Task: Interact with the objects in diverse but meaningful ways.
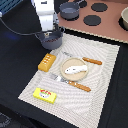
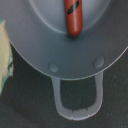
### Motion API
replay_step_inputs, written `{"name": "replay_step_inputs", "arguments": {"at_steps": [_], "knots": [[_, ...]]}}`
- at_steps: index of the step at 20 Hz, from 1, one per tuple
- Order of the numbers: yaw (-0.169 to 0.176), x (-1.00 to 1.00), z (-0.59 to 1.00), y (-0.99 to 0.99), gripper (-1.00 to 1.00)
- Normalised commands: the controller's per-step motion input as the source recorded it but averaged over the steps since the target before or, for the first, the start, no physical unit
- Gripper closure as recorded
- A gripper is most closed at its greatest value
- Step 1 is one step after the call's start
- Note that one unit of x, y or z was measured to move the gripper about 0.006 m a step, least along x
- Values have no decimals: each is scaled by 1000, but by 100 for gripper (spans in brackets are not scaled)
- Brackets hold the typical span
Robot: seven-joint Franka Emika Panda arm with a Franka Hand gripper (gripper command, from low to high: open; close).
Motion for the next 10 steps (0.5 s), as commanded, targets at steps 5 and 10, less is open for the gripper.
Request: {"name": "replay_step_inputs", "arguments": {"at_steps": [5,10], "knots": [[-19,602,427,-157,-100],[-23,718,237,-193,-100]]}}
